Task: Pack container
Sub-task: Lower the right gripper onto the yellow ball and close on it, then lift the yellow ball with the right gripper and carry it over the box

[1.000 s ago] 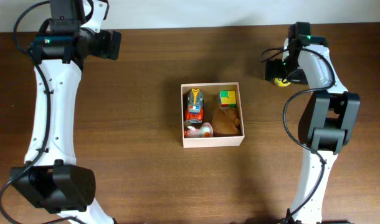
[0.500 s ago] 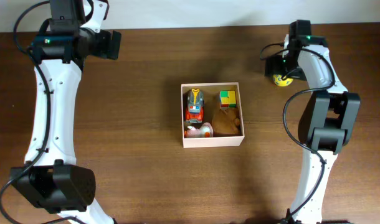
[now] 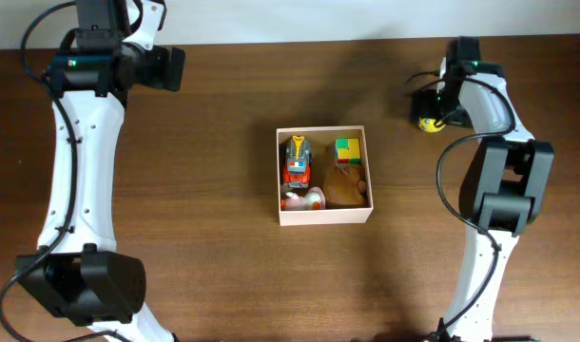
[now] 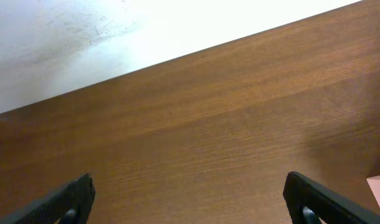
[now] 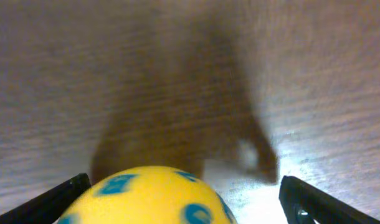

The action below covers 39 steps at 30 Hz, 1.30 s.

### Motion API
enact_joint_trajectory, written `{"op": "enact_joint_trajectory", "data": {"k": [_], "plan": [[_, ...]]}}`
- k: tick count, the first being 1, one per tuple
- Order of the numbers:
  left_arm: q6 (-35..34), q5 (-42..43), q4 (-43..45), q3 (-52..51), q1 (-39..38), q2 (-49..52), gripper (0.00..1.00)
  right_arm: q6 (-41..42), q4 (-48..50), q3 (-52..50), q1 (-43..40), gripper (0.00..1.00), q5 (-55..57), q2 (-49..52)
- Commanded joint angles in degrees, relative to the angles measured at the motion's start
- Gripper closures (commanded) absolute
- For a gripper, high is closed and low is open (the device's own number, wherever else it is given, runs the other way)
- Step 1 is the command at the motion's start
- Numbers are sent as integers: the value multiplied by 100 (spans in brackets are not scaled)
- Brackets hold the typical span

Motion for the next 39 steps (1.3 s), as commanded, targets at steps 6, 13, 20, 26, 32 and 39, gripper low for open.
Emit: {"op": "enact_joint_trajectory", "data": {"k": [6, 13, 20, 26, 32, 39], "plan": [[-59, -17, 15, 94, -13, -35, 1, 2, 57, -140, -48, 2, 70, 101], [-59, -17, 15, 94, -13, -35, 1, 2, 61, -140, -48, 11, 72, 98], [-59, -20, 15, 94, -13, -35, 1, 4, 146, -138, -46, 18, 68, 98], [-59, -17, 15, 94, -13, -35, 1, 2, 160, -138, -44, 37, 72, 94], [-59, -17, 15, 94, -13, -35, 1, 2, 111, -31, -15, 48, 72, 83], [-59, -17, 15, 94, -13, -35, 1, 2, -142, 577, -9, 52, 72, 61]]}}
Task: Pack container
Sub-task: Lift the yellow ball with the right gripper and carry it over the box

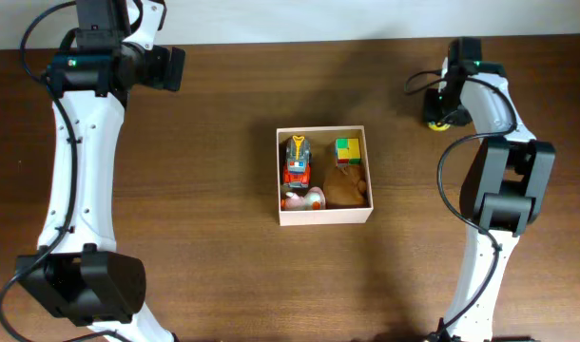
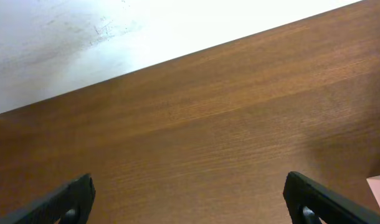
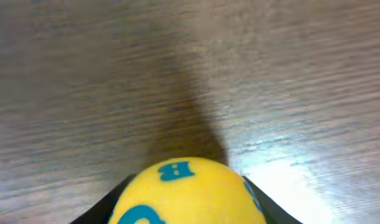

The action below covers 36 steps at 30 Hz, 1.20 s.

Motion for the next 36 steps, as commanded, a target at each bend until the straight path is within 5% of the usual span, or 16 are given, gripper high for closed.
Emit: {"op": "enact_joint_trajectory", "data": {"k": [1, 20, 24, 36], "plan": [[-57, -20, 15, 94, -13, -35, 1, 20, -140, 531, 11, 52, 70, 57], [-57, -20, 15, 94, -13, -35, 1, 39, -2977, 4072, 1178, 47, -428, 24], [-59, -17, 15, 94, -13, -35, 1, 46, -3595, 4706, 1508, 58, -616, 24], [-57, -17, 15, 94, -13, -35, 1, 63, -4441, 4817, 2175, 64, -787, 26]]}}
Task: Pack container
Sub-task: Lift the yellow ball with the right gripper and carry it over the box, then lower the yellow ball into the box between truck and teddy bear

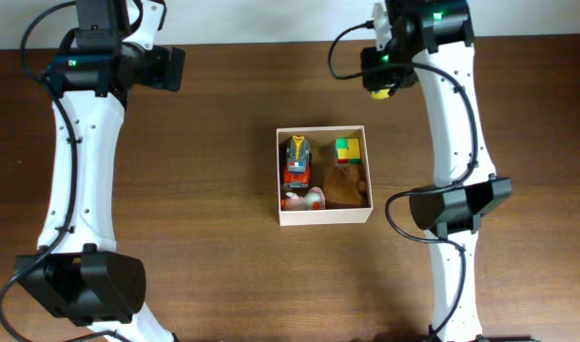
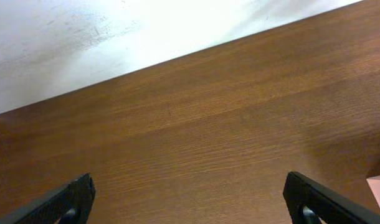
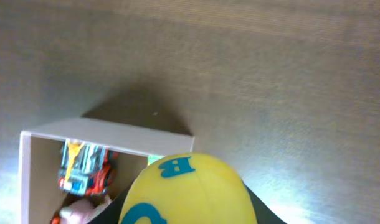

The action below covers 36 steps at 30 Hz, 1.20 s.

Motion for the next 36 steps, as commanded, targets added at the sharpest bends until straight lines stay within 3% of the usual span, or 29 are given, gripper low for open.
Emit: {"op": "enact_joint_trajectory", "data": {"k": [1, 9, 16, 29, 36], "plan": [[-59, -17, 13, 94, -13, -35, 1, 44, -111, 70, 249, 64, -201, -17], [-59, -17, 13, 94, -13, -35, 1, 44, -125, -142, 719, 64, -380, -11], [-59, -17, 13, 94, -13, -35, 1, 39, -125, -1266, 1014, 67, -378, -13], [-59, -17, 13, 94, -13, -35, 1, -9, -125, -1593, 1025, 66, -313, -13], [-59, -17, 13, 94, -13, -35, 1, -111, 50, -2468, 1064, 66, -319, -11]]}}
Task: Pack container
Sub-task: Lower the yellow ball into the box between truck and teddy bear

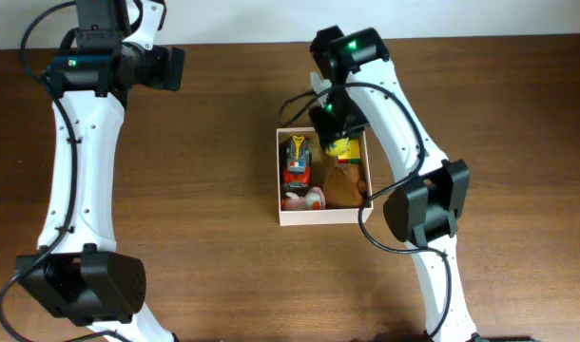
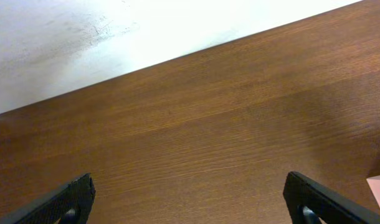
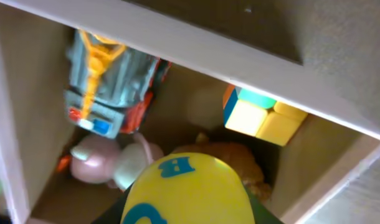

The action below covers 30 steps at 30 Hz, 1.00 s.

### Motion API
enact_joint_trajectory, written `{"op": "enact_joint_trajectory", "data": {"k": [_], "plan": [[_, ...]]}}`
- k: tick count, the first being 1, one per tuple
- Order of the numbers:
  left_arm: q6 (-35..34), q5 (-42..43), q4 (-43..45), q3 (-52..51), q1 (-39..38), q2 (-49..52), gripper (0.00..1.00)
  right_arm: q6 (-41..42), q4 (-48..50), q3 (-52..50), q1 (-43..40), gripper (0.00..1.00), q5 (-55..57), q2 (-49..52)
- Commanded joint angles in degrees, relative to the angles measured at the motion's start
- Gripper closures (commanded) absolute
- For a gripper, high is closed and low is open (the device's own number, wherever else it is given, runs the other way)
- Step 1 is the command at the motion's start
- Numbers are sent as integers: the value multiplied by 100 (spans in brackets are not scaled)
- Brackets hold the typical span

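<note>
A yellow ball with blue letters [image 3: 184,186] is held in my right gripper [image 3: 187,208], which is shut on it; dark fingers show only at the ball's sides. In the overhead view the right gripper [image 1: 334,122] hangs over the back half of the pale open box [image 1: 323,218]. Below the ball lie an orange-and-blue toy car [image 3: 109,81], a pink toy [image 3: 109,162], a brown plush [image 3: 243,163] and a coloured cube [image 3: 258,115]. Far to the back left, my left gripper [image 2: 190,202] is open over bare wood.
The box's white back wall [image 3: 177,37] runs across the right wrist view, just behind the ball. The brown table [image 1: 204,237] surrounds the box on all sides. A white wall [image 2: 84,37] meets the table's back edge near the left gripper [image 1: 166,68].
My right gripper, still shut on the yellow ball, has moved from above the table behind the box's back right corner to over the box's inside. The left arm is unchanged.
My right gripper stood open around the yellow ball on the table at the far right. Then it was shut on the ball there. Later it held the ball behind the box, and now holds it over the toys inside. The left gripper stayed open throughout.
</note>
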Motion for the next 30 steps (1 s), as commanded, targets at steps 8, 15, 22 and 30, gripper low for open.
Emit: {"op": "enact_joint_trajectory", "data": {"k": [8, 15, 22, 30], "plan": [[-59, -20, 15, 94, -13, -35, 1, -68, 315, -420, 63, 61, 7, -33], [-59, -17, 15, 94, -13, -35, 1, -85, 492, -726, 85, 54, 4, -33], [-59, -17, 15, 94, -13, -35, 1, -83, 494, -769, 92, 53, -15, -33], [-59, -20, 15, 94, -13, -35, 1, -87, 507, -765, 94, 46, -13, -35]]}}
